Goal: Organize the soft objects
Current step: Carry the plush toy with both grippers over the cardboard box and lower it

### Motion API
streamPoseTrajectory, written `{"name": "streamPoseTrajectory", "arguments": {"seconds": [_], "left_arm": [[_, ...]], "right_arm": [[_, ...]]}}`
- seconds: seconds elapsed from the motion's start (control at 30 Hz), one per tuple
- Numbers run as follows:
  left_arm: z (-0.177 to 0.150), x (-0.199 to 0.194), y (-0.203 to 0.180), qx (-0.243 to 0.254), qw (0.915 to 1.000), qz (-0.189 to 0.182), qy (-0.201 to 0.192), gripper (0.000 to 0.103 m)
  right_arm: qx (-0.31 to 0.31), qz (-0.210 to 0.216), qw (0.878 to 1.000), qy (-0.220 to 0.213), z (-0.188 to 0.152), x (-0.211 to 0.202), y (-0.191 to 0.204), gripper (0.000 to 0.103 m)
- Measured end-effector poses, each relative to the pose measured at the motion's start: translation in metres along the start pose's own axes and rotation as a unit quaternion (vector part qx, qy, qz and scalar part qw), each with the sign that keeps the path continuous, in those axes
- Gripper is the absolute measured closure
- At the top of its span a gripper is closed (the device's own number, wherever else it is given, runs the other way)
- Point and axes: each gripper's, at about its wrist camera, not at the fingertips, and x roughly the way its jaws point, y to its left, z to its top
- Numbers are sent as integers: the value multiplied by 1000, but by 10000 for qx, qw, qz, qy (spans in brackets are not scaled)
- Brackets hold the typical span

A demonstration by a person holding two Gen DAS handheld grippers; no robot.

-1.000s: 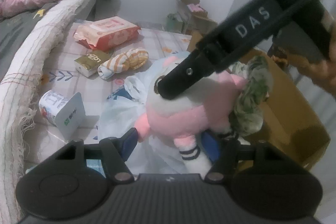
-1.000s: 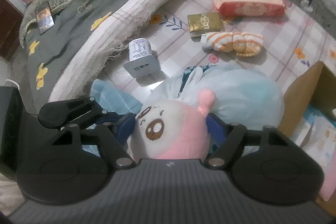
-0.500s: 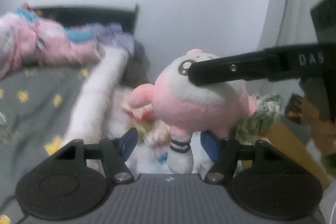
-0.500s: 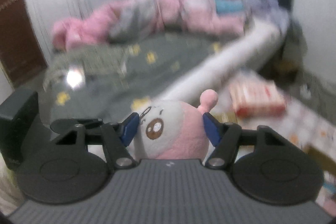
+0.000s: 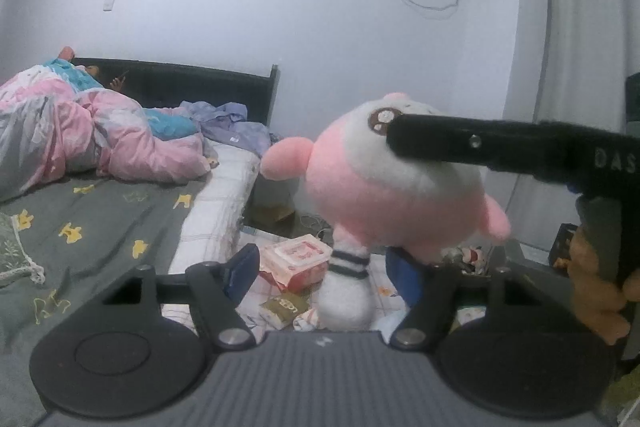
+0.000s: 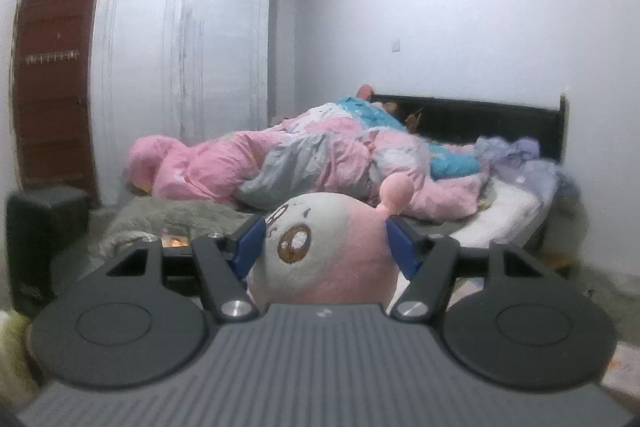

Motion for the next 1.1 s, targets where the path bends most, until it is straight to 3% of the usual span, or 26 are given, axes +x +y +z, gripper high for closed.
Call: {"name": "streamPoseTrajectory", "arguments": {"seconds": [0.23, 0.4, 0.57, 0.7, 0.83, 1.0, 1.1], "left_arm": [[-2, 1, -17, 57, 9989, -436, 152, 32], [-12, 21, -55, 274, 9927, -1082, 459, 30], [-35, 49, -87, 364, 9834, -1490, 964, 27], [-51, 68, -95, 382, 9795, -1487, 1301, 26], [-62, 81, -94, 384, 9788, -1342, 1502, 24], [-60, 100, -87, 256, 9790, -1111, 1689, 24], [-58, 102, -85, 257, 9802, -1021, 1675, 24]], "right_arm": [[429, -159, 9989, 45, -3, -27, -18, 38], [803, -672, 9943, 186, -26, -80, -56, 38], [1529, -1341, 9778, 509, -66, -149, -115, 38], [1916, -1491, 9626, 1203, -110, -190, -158, 38], [1973, -1373, 9460, 2176, -161, -200, -191, 37], [1642, -1243, 9210, 3308, -219, -167, -217, 37], [1544, -1206, 9055, 3765, -242, -135, -230, 37]]}}
